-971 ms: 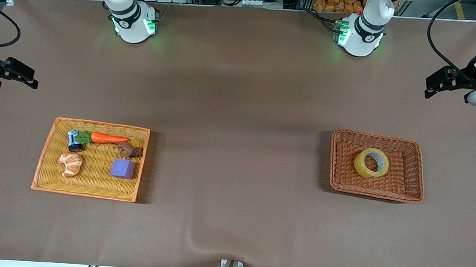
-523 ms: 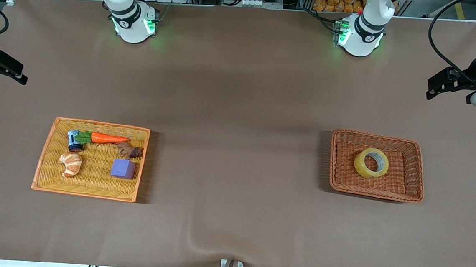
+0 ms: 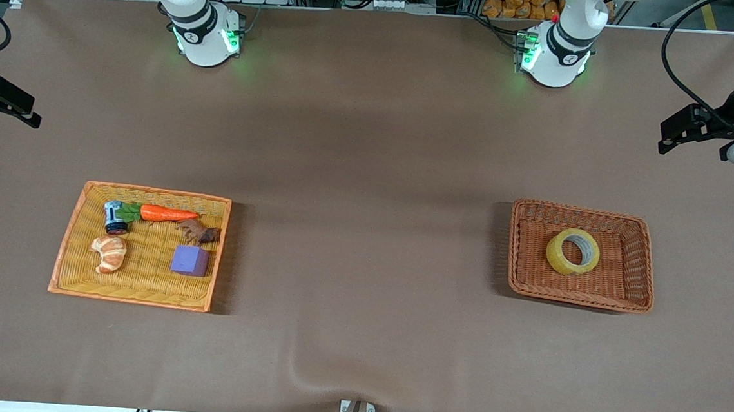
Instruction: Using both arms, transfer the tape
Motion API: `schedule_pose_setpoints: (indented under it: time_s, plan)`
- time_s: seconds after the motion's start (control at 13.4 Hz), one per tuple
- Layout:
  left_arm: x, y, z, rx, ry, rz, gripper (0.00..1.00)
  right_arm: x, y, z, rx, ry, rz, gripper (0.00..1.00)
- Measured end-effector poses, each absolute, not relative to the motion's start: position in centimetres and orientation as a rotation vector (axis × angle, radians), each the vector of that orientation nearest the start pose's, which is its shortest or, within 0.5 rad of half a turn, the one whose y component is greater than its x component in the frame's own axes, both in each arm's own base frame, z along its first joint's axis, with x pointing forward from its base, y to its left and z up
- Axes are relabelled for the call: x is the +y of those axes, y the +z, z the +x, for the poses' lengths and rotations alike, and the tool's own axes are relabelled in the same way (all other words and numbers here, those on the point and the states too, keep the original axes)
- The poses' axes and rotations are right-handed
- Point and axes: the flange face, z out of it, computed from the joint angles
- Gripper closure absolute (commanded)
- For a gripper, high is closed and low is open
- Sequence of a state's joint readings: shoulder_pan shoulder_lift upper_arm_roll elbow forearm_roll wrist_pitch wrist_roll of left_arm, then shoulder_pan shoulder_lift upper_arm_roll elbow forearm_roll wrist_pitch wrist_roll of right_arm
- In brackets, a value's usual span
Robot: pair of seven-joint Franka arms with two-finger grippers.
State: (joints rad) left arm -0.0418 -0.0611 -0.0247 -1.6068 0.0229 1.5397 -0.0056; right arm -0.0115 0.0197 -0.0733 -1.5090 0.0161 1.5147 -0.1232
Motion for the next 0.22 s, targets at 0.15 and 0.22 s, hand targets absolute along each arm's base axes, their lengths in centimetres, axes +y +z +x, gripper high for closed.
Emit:
schedule_pose_setpoints:
  time_s: [0.15,0.22]
  plan:
    - [-3.31,63.8,53.12,0.093,0.008,-3.116,0.0,-4.51,63.71,55.36,-0.051,0.022,-3.125,0.0]
    - [-3.3,63.8,53.12,0.093,0.008,-3.116,0.0,-4.49,63.7,55.36,-0.033,0.023,-3.125,0.0]
